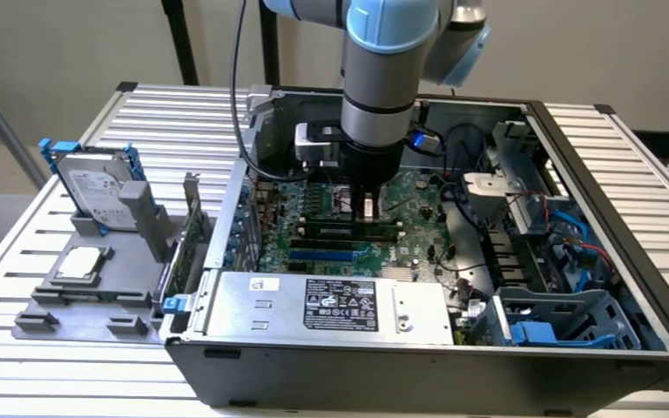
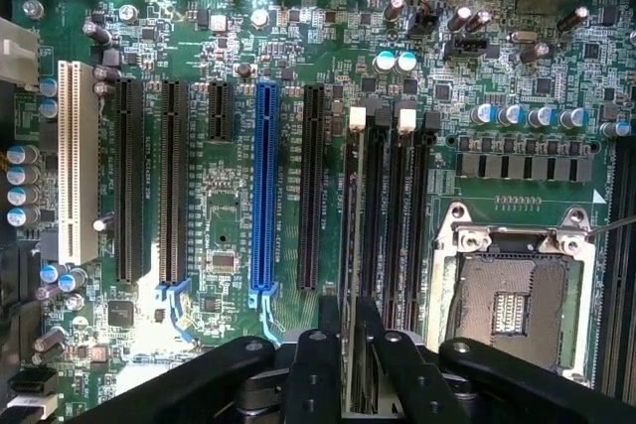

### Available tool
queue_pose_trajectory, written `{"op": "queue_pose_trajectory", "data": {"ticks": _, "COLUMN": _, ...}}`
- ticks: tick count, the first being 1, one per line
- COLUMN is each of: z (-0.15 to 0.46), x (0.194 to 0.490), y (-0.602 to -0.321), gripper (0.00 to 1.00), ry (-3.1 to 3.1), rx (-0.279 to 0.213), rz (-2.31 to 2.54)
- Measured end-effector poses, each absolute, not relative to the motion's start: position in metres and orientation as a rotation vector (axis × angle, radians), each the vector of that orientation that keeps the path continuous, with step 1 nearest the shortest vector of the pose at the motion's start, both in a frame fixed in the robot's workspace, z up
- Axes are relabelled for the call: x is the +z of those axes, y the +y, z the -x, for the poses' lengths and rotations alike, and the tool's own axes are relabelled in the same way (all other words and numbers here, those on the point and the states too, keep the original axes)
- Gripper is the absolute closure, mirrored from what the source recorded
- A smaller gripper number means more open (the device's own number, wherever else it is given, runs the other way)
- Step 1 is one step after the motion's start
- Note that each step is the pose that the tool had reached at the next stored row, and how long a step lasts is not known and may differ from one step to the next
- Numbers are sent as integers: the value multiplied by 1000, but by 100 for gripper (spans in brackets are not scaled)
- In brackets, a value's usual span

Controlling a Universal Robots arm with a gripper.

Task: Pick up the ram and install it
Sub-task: 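Insert the ram into the slot, then press down the ram until it locks into place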

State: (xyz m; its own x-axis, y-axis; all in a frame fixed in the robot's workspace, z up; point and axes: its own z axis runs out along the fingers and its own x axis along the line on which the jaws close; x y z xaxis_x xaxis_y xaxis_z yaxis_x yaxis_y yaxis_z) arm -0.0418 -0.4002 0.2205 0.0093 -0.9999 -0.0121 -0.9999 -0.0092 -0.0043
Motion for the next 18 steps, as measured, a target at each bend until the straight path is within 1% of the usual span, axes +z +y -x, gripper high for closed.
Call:
{"op": "queue_pose_trajectory", "data": {"ticks": 6, "z": 42, "x": 243, "y": -400, "gripper": 78, "ry": 2203, "rx": 10, "rz": 2223}}
{"op": "queue_pose_trajectory", "data": {"ticks": 7, "z": 42, "x": 245, "y": -400, "gripper": 80, "ry": 2202, "rx": 11, "rz": 2223}}
{"op": "queue_pose_trajectory", "data": {"ticks": 8, "z": 42, "x": 245, "y": -400, "gripper": 80, "ry": 2202, "rx": 11, "rz": 2223}}
{"op": "queue_pose_trajectory", "data": {"ticks": 9, "z": 42, "x": 245, "y": -400, "gripper": 87, "ry": 2202, "rx": 11, "rz": 2223}}
{"op": "queue_pose_trajectory", "data": {"ticks": 10, "z": 42, "x": 245, "y": -400, "gripper": 89, "ry": 2202, "rx": 11, "rz": 2223}}
{"op": "queue_pose_trajectory", "data": {"ticks": 18, "z": 42, "x": 245, "y": -400, "gripper": 89, "ry": 2202, "rx": 11, "rz": 2223}}
